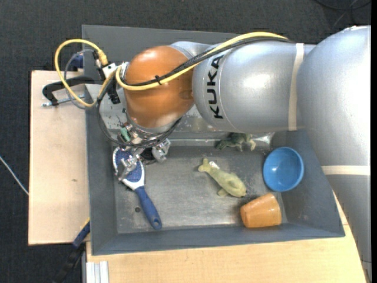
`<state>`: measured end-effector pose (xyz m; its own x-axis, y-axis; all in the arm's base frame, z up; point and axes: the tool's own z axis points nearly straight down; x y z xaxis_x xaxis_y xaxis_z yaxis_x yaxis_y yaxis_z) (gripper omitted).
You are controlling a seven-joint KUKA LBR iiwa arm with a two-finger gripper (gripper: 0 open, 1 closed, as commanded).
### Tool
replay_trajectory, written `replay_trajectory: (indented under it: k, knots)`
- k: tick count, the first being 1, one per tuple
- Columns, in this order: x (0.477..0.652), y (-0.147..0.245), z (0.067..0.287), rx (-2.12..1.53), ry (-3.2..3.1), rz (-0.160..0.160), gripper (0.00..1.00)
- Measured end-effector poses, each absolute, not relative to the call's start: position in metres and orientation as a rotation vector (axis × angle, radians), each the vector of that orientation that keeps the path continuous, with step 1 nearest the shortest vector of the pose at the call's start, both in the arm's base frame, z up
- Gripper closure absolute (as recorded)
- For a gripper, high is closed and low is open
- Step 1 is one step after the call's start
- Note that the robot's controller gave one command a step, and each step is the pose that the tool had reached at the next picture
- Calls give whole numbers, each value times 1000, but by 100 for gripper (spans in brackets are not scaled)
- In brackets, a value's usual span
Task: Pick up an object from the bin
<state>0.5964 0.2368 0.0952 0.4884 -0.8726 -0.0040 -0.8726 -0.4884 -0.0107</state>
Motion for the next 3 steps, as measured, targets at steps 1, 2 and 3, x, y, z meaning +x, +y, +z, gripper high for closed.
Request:
replay_trajectory:
  k: [1,2,3]
  knots:
    - [598,235,118,-2736,1527,-3,0]
    - [601,233,92,-2796,1413,-4,0]
    - [598,239,93,-2789,1408,12,100]
